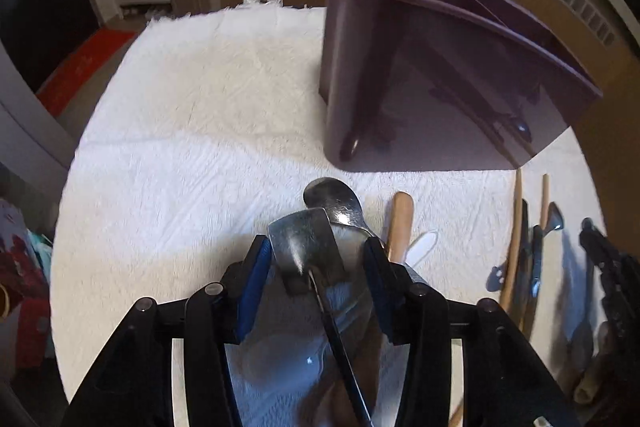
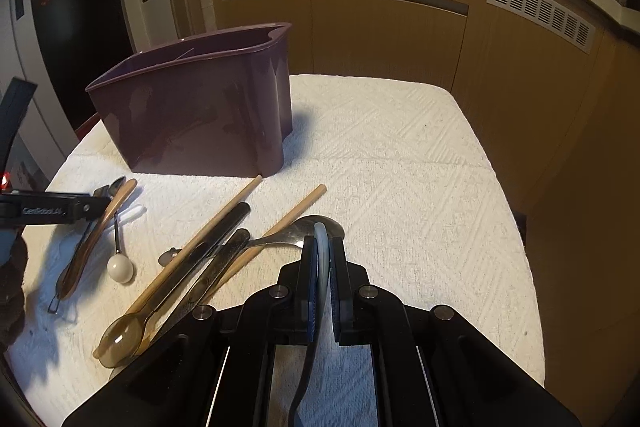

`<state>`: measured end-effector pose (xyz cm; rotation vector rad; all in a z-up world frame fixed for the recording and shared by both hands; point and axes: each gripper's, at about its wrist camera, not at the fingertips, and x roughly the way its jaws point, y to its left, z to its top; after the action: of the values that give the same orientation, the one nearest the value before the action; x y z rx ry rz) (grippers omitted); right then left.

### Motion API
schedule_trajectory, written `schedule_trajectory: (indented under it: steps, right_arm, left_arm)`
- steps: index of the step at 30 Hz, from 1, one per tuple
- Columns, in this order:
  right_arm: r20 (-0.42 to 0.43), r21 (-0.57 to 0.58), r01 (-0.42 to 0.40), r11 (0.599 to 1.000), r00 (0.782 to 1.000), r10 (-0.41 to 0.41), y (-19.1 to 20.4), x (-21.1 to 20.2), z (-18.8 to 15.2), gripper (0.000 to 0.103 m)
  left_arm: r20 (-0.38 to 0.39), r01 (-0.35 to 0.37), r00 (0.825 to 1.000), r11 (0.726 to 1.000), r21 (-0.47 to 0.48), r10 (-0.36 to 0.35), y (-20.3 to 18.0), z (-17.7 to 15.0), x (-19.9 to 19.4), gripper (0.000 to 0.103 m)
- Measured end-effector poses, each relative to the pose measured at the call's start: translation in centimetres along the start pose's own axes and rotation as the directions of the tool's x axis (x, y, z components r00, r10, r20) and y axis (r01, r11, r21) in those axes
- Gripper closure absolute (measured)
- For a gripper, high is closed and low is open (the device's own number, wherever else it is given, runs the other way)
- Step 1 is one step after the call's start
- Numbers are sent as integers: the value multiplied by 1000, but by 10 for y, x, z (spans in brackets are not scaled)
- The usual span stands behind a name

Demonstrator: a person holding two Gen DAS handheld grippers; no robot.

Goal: Organize utensils

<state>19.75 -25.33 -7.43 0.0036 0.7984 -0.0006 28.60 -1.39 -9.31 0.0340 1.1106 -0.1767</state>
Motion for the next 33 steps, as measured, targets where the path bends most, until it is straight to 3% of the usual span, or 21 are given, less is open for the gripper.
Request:
schedule_trajectory:
  steps: [2,5,8,11,15,21,26,29,30,32,33]
  right_arm:
    - [-1,-2,-13,1000,1000,13,-1,-1,-1,97]
    - [4,0,-58,998,998,58,-5,-6,-1,96]
    - [22,-10,-92,996,996,92,-11,-16,-2,94]
    - [26,-11,-90,996,996,90,-17,-23,-5,87]
    - [-17,17,-78,997,997,78,-25,-23,-12,81]
    - [-89,59,-126,990,987,131,-11,-6,-5,81]
    - [-173,25,-31,999,984,35,8,24,1,81]
    - [-173,-5,-9,1000,985,8,13,27,2,81]
    - [-170,-17,-9,1000,985,6,15,27,2,88]
    - [-171,-25,-24,999,985,20,16,23,0,89]
    - [-162,-29,-33,999,986,28,16,17,0,89]
  left_arm:
    - [33,-24,999,999,35,23,-1,-3,-1,69]
    - [68,-15,998,999,48,12,5,-8,-5,73]
    - [117,-46,992,997,59,39,9,-18,-12,73]
    - [169,-29,985,999,42,21,11,-26,-30,74]
    - [264,-10,965,999,34,1,14,-36,-58,74]
    - [317,19,947,997,81,-44,5,-43,-75,74]
    - [329,49,942,996,80,-72,9,-49,-81,74]
    - [340,59,937,995,75,-81,12,-53,-86,74]
    - [345,61,935,995,77,-84,11,-55,-88,75]
    - [362,66,928,994,83,-91,9,-58,-96,88]
    - [373,67,923,994,89,-95,7,-59,-100,88]
